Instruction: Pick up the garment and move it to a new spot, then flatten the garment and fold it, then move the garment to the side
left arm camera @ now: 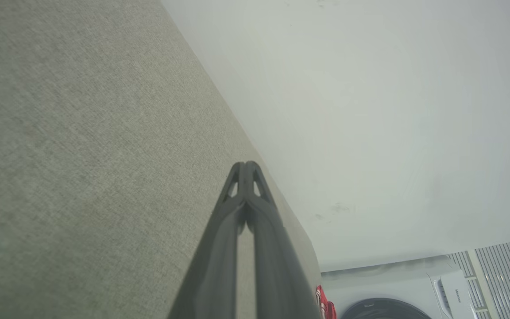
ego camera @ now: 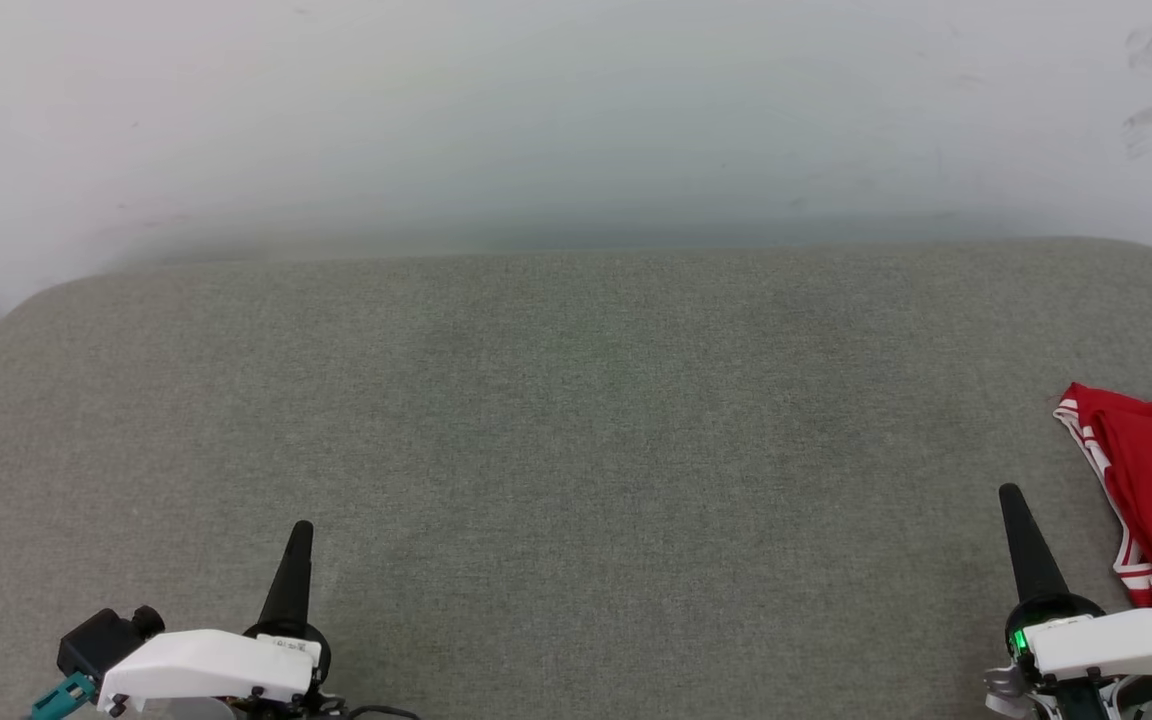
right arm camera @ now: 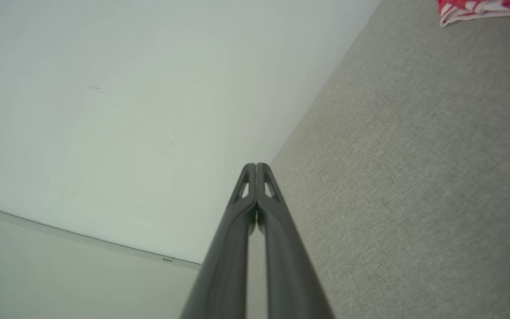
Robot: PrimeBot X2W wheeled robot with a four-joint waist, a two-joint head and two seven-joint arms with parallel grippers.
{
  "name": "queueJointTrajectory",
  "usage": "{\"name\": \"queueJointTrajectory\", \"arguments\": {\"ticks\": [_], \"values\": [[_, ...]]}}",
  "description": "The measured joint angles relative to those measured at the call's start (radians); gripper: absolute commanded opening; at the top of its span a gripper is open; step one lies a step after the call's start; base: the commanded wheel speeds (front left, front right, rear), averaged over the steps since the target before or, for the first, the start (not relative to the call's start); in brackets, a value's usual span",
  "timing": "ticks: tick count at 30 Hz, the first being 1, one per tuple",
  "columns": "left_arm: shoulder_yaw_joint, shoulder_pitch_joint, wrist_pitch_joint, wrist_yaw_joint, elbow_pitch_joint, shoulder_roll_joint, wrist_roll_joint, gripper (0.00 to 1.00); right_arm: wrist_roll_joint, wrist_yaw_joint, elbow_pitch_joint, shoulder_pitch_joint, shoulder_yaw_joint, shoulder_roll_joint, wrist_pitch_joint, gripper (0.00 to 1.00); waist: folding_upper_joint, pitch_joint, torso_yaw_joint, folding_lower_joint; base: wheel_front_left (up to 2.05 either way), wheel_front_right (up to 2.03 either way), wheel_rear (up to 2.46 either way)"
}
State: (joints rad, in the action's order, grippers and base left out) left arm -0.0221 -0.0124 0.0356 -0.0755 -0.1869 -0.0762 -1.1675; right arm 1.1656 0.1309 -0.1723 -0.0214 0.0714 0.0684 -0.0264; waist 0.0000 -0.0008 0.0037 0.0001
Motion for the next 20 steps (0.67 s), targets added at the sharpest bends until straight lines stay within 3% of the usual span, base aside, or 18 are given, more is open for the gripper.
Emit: {"name": "queueJointTrajectory", "arguments": {"ticks": [20], "values": [[-0.023,-0.035,-0.051,-0.022,-0.023,0.000,-0.189,0.00,0.188,0.000,-0.029,-0.029,0.007,0.000,0.047,0.00,0.0000,0.001,-0.001,0.0000,0.00,0.00,0.00]]}}
